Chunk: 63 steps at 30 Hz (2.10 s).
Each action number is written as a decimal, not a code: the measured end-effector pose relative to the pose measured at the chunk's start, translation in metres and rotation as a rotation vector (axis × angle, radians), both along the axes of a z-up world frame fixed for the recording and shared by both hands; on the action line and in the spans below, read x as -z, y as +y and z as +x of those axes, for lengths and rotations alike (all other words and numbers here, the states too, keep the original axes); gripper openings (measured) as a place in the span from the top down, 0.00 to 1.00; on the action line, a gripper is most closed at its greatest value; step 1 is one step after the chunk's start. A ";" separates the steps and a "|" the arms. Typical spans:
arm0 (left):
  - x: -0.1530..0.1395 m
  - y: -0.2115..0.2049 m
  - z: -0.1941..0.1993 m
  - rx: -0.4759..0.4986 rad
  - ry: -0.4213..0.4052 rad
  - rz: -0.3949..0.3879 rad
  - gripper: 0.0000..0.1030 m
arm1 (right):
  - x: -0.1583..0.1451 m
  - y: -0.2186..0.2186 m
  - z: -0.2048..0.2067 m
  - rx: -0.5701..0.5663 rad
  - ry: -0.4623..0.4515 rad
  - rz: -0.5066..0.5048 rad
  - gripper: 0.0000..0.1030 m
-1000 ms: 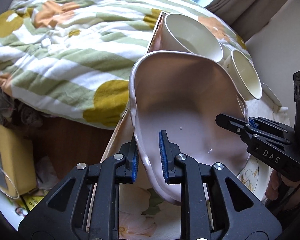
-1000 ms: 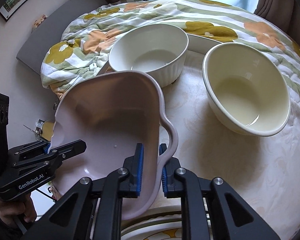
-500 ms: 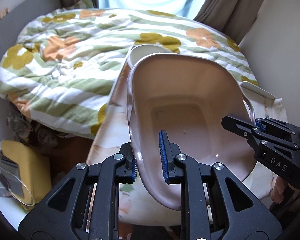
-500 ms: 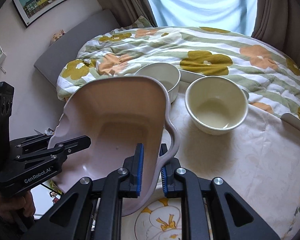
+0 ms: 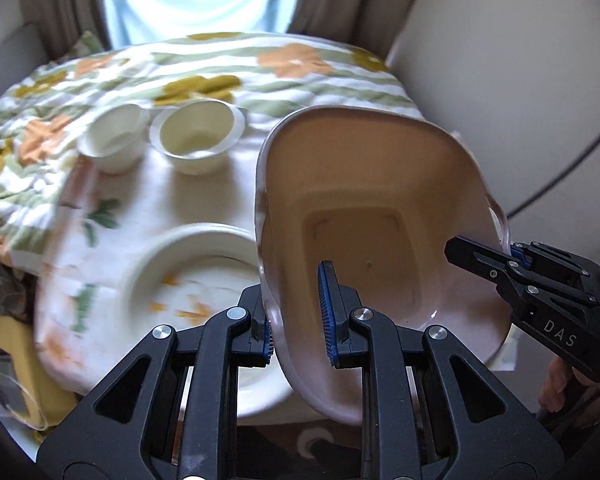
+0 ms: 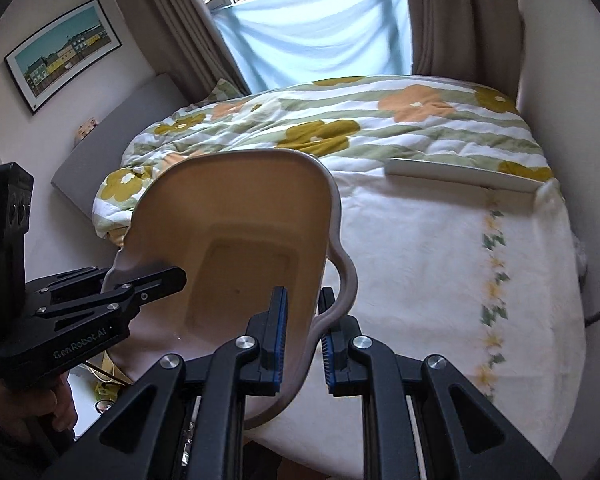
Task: Organize plates and bowls
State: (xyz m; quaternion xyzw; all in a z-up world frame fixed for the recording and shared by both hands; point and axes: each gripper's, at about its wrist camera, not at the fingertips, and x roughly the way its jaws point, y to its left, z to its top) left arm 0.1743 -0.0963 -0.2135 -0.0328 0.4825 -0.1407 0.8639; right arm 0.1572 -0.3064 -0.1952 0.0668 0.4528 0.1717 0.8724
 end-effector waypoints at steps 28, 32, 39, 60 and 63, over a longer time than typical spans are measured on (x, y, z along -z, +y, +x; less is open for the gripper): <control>0.113 -0.157 0.020 0.137 0.126 0.054 0.84 | 0.107 -0.145 -0.001 0.188 0.135 0.054 0.86; 0.114 -0.157 0.024 0.136 0.141 0.062 0.84 | 0.109 -0.148 0.001 0.199 0.152 0.091 0.85; 0.118 -0.163 0.026 0.160 0.168 0.058 0.83 | 0.111 -0.144 0.002 0.219 0.156 0.149 0.49; 0.111 -0.146 0.023 0.135 0.186 -0.007 0.16 | 0.094 -0.148 -0.010 0.280 0.114 0.168 0.49; 0.082 -0.125 0.009 0.096 0.120 -0.009 0.16 | 0.072 -0.148 -0.018 0.275 0.077 0.132 0.49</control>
